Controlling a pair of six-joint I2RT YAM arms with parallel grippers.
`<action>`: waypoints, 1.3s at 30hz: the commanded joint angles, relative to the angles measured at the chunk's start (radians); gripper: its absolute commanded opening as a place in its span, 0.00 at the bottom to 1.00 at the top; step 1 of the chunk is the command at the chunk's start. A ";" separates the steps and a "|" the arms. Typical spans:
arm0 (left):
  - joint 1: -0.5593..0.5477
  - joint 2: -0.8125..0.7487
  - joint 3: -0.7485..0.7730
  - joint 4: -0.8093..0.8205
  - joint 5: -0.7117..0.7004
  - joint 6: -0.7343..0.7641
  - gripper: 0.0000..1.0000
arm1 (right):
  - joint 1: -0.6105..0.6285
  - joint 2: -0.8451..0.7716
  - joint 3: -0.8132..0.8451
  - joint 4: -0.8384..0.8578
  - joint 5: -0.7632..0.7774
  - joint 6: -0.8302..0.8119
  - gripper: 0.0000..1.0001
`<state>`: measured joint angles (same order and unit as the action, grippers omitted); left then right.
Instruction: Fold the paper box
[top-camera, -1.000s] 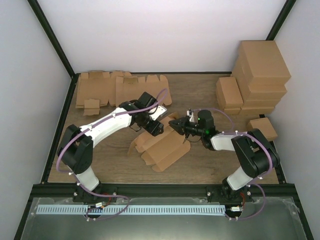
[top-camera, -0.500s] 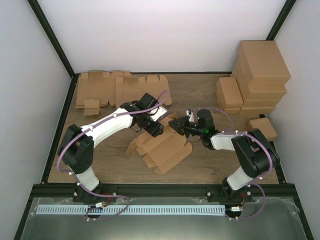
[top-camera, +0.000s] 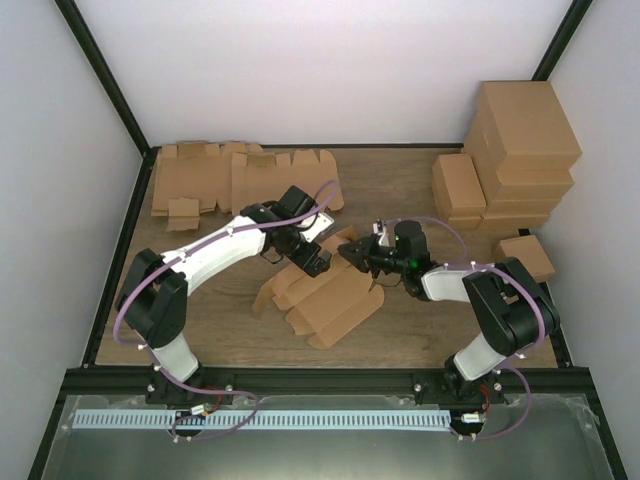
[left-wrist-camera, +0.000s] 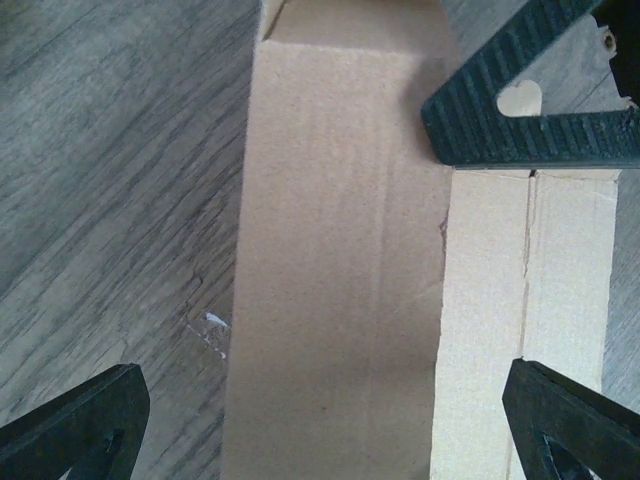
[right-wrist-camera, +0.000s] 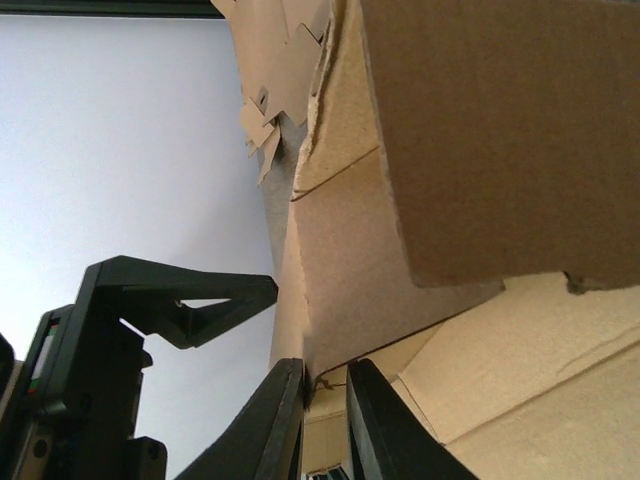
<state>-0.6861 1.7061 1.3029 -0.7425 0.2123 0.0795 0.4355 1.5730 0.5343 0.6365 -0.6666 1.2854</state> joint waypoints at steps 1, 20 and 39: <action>-0.002 0.011 0.045 -0.003 -0.033 -0.012 1.00 | 0.006 -0.018 -0.014 0.001 0.003 -0.023 0.13; -0.009 0.083 0.073 -0.046 0.004 0.006 0.67 | 0.006 -0.044 -0.019 -0.013 0.004 -0.040 0.14; -0.103 0.078 0.058 -0.053 -0.153 -0.018 0.59 | -0.051 -0.292 0.071 -0.467 0.110 -0.472 0.37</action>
<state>-0.7773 1.7767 1.3510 -0.7918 0.0895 0.0696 0.4068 1.2991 0.5446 0.2626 -0.5705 0.9188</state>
